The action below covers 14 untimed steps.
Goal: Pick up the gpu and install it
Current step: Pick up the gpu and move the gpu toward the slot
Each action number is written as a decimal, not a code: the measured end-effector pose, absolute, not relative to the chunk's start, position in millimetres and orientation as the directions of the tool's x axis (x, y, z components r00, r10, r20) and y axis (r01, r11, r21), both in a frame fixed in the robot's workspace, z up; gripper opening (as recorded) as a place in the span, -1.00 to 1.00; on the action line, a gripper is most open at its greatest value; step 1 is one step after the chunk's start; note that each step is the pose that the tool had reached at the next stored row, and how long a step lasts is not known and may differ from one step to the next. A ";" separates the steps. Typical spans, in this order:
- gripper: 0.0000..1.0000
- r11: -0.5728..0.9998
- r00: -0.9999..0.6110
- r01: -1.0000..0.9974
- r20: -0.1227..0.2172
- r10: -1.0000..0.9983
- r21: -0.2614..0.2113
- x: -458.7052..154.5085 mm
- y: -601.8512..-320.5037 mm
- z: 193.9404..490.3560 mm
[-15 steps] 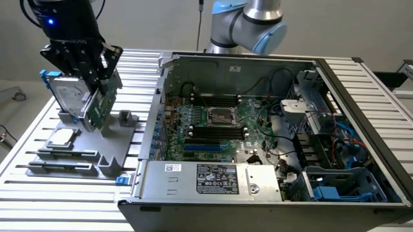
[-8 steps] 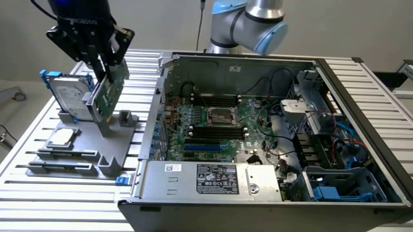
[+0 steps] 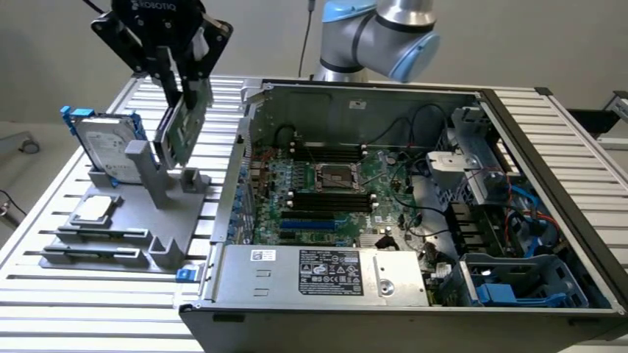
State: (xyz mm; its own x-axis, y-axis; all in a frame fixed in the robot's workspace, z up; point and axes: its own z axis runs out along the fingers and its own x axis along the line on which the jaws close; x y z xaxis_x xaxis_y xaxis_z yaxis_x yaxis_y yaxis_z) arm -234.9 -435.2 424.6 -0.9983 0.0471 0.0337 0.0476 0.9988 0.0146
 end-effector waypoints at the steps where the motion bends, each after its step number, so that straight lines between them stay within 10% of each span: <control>1: -0.47 0.999 -0.998 0.048 0.037 0.047 0.014 -230.5 -435.2 426.6; 14: -0.47 0.999 -0.997 0.048 0.063 0.047 0.013 -171.2 -435.2 432.3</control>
